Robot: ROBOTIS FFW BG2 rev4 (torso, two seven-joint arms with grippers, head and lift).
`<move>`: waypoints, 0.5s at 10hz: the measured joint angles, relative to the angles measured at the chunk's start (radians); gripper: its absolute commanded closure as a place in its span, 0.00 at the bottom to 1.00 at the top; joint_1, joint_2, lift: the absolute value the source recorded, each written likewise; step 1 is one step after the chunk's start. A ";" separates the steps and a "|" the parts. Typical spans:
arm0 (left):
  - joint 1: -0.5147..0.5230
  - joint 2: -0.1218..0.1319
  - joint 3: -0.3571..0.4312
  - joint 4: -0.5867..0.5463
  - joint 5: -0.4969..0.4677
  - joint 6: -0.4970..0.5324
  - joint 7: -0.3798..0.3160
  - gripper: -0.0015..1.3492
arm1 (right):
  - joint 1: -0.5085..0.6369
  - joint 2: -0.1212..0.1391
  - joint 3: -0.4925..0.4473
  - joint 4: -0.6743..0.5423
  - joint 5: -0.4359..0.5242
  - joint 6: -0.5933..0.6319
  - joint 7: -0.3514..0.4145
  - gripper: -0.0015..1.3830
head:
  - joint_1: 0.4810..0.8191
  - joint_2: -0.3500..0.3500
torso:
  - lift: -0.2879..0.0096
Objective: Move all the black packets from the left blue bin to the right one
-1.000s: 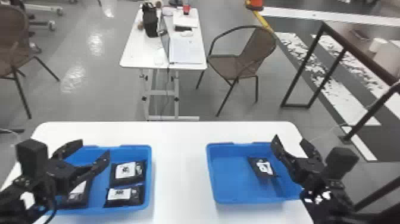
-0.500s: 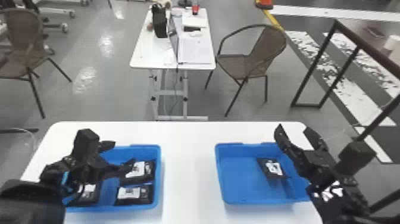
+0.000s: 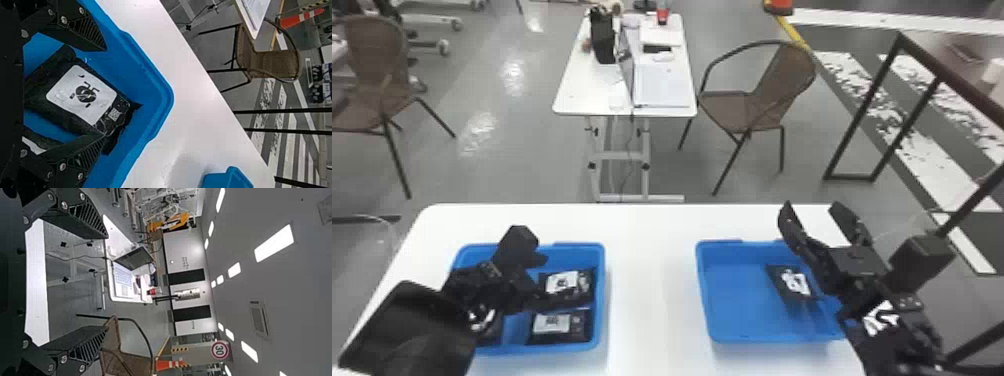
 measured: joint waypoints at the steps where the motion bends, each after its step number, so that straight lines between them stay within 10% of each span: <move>1: -0.014 0.000 0.000 0.034 -0.015 -0.001 0.006 0.20 | 0.006 0.000 0.002 0.004 0.023 -0.003 0.016 0.16 | 0.63 0.38 | 0.97; 5: -0.053 0.003 0.020 0.145 -0.041 0.002 0.050 0.31 | 0.029 0.000 0.003 0.004 0.004 -0.002 0.016 0.16 | 0.63 0.41 | 0.97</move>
